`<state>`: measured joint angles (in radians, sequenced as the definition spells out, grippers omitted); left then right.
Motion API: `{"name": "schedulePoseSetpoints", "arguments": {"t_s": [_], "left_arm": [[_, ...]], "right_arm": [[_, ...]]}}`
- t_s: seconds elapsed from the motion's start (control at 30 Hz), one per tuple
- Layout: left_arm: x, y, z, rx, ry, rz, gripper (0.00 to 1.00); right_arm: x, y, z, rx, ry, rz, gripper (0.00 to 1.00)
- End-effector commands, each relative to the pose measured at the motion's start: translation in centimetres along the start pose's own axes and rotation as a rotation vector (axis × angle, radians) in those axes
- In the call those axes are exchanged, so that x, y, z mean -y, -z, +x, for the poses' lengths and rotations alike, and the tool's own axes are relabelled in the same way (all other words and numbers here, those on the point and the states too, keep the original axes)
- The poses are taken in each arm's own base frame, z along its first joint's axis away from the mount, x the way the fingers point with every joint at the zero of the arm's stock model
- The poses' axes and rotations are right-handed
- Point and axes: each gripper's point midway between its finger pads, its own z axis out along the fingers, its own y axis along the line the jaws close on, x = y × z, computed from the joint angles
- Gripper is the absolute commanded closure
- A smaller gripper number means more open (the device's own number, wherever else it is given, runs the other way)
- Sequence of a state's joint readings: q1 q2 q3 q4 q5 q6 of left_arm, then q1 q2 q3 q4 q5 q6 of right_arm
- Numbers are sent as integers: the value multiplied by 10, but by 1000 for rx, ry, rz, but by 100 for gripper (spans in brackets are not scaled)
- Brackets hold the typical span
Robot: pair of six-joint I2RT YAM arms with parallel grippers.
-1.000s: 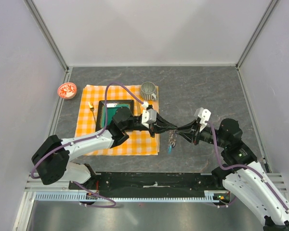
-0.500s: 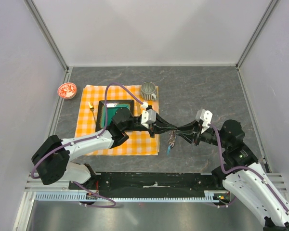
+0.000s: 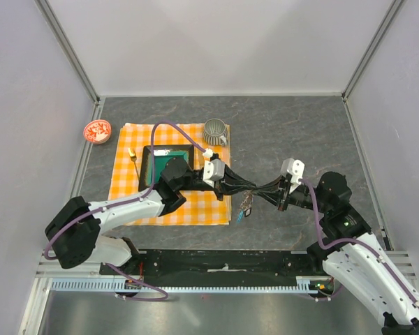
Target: Put the keys on the keyring
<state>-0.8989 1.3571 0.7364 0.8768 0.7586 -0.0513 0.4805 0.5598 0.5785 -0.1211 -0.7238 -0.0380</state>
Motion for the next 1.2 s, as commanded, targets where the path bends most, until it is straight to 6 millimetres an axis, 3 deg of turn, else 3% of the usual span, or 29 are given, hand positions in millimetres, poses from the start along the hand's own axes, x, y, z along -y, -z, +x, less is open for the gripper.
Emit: {"name": "schedulePoseSetpoints", "arguments": {"t_s": [0.0, 0.03, 0.2, 0.23, 0.27, 0.4, 0.53, 0.57, 0.6, 0.77, 1.17], "left_arm": [[3, 1, -35, 91, -67, 0, 98], [3, 2, -30, 72, -52, -4, 98], [-5, 13, -9, -62, -62, -72, 66], [-5, 20, 7, -144, -23, -97, 62], [-11, 22, -3, -155, -81, -112, 56], [-16, 33, 5, -279, -119, -129, 46], [-21, 27, 13, -330, -108, -88, 46], [-22, 23, 6, -318, -111, -77, 46], [-19, 18, 12, -322, -91, -38, 46], [-12, 2, 4, -294, -64, 71, 50], [2, -8, 26, -328, 59, 202, 63]], "right_arm": [[-2, 1, -15, 40, 53, -12, 100], [-1, 1, -17, 38, 57, -9, 100], [3, 5, -16, -74, 69, -3, 100], [6, 6, -15, -101, 101, 5, 100], [5, 10, -15, -144, 91, 4, 100], [10, 12, -10, -241, 102, -1, 100], [12, 14, -13, -281, 124, -5, 100], [12, 15, -13, -290, 132, -9, 100], [13, 14, -13, -299, 133, -9, 100], [13, 14, -10, -318, 139, -13, 100], [12, 12, -8, -320, 147, -27, 100]]}}
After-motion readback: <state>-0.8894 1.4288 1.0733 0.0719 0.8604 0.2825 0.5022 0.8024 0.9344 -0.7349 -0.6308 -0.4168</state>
